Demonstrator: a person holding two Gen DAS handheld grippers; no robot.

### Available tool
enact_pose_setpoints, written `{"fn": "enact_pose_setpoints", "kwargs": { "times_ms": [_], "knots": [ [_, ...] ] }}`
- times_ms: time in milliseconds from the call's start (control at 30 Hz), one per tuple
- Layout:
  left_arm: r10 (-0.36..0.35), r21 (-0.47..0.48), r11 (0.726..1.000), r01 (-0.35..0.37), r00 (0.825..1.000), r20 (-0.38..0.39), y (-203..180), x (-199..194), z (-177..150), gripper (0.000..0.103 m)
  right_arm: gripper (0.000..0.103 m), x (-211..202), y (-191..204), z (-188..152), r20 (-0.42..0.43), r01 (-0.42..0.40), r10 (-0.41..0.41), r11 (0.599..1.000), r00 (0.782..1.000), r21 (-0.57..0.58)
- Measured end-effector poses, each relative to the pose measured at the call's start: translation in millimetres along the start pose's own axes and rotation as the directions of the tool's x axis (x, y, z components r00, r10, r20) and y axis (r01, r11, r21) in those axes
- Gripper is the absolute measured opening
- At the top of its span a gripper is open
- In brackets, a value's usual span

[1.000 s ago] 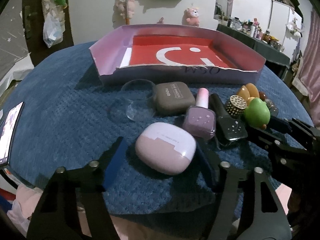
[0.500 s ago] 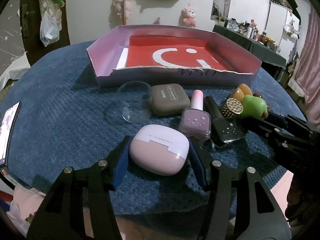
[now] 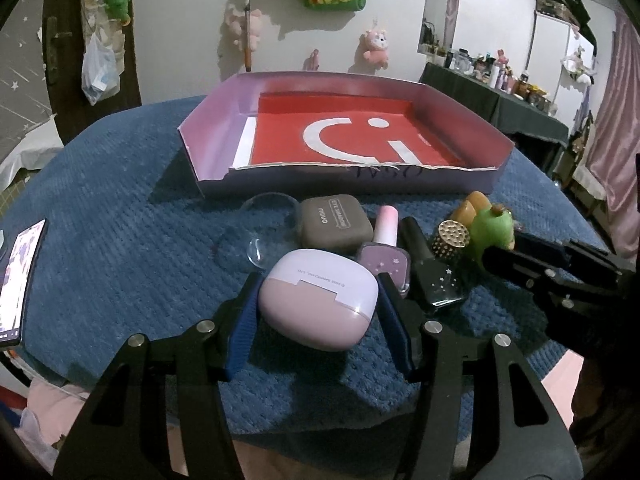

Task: Organize rigid objects
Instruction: 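Lift the earbud case with the left gripper while the right gripper carries the frog into the box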

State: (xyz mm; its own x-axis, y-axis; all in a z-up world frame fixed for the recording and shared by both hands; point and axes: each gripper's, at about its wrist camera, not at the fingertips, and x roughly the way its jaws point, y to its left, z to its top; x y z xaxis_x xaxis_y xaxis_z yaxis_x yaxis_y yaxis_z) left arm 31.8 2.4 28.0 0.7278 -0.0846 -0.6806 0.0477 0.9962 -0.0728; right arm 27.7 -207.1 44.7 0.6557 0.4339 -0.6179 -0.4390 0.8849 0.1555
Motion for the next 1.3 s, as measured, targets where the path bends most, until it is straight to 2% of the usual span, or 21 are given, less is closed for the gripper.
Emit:
{"fn": "enact_pose_setpoints", "kwargs": {
  "times_ms": [100, 433, 800, 1067, 1300],
  "knots": [
    [-0.002, 0.000, 1.000, 0.002, 1.000, -0.007, 0, 2, -2, 0.054, 0.041, 4, -2, -5, -0.022, -0.011, 0.012, 1.000, 1.000, 0.017],
    [-0.004, -0.027, 1.000, 0.002, 0.998, -0.058, 5, 14, -9, 0.054, 0.042, 6, 0, -6, -0.021, -0.008, 0.009, 1.000, 1.000, 0.006],
    [0.000, -0.011, 1.000, -0.001, 0.999, -0.042, 2, 10, -10, 0.054, 0.043, 17, -3, 3, -0.029, -0.011, 0.011, 1.000, 1.000, 0.018],
    [-0.004, -0.001, 1.000, 0.004, 1.000, -0.007, 0, -2, 4, 0.054, 0.043, 3, -5, 13, 0.003, -0.047, 0.046, 0.999, 0.999, 0.029],
    [-0.016, 0.001, 1.000, 0.016, 1.000, 0.023, 1, -9, 31, 0.054, 0.043, -3, -4, 34, 0.016, -0.051, 0.051, 0.998, 0.999, 0.021]
  ]
}}
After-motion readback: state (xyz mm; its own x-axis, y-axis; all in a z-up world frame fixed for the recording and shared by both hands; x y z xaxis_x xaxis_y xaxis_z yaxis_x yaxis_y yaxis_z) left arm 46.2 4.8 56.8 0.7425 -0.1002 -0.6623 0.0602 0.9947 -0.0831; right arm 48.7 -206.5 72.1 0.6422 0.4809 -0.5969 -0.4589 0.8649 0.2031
